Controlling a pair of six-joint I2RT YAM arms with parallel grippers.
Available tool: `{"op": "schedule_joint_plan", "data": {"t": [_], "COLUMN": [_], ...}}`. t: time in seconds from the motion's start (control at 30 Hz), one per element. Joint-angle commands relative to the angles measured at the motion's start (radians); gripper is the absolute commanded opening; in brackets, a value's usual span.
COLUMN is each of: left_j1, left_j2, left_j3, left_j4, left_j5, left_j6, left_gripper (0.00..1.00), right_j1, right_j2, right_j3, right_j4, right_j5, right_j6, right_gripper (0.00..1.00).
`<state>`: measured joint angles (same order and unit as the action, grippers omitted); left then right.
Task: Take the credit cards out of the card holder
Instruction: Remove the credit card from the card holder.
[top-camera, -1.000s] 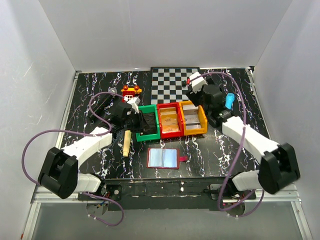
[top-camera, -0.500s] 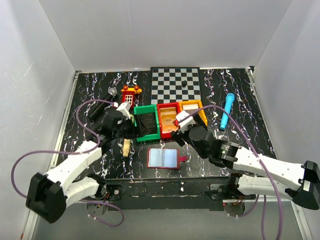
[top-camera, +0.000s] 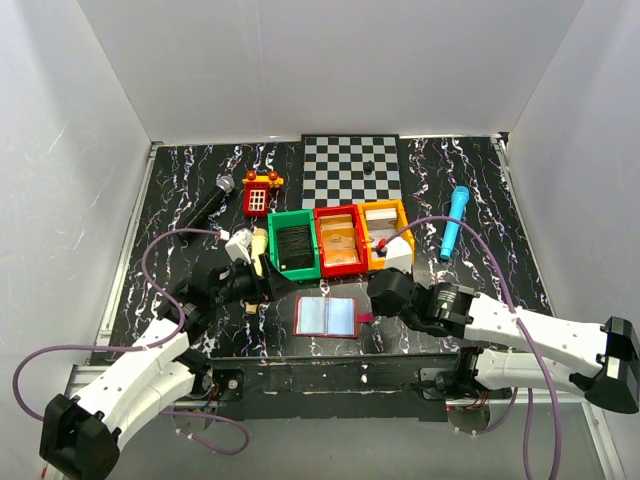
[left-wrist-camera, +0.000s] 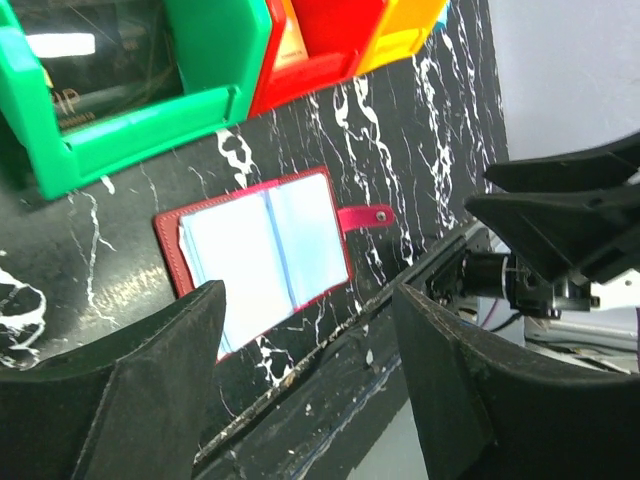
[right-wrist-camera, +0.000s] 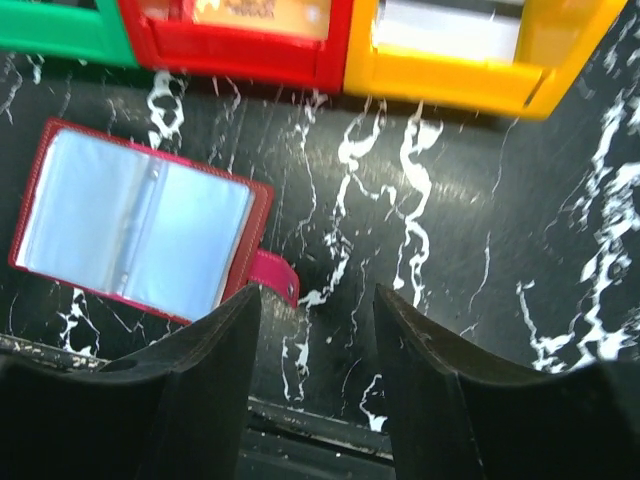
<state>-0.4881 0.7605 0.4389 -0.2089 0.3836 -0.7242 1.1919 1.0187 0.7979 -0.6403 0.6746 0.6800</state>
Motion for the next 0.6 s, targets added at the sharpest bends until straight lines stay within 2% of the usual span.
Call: {"op": "schedule_joint_plan", "data": {"t": [0.0,0.27,0.4,0.57], "left_j1": [-0.041,-0.177,-0.191,-0.195], "left_j2": [-0.018,0.045,0.053,0.071], "left_j3": [-0.028,-0.042,-0.052,-0.045], "left_j4": [0.032,0.045,0.057,0.059], "left_j5": [0.034,-0.072,-0.086,-0.084], "left_j6": [-0.032,-0.087,-0.096,-0.081], "left_gripper": [0.66,0.64,0.64,0.64], "right_j1": [-0.061,-0.091,-0.110,-0.153], "right_j2": [-0.042,0.057,0.113,0.219], "right_j3": [-0.090,-0.092,-0.080,-0.048], "right_j4": [0.042,0.140,0.171,0.136], "right_j5": [-0.156,-0.280,-0.348,-0.397], "right_j6": [0.128,0.095,0.072,0.093], "right_gripper": [0.57,0.59,0.60,0.53]}}
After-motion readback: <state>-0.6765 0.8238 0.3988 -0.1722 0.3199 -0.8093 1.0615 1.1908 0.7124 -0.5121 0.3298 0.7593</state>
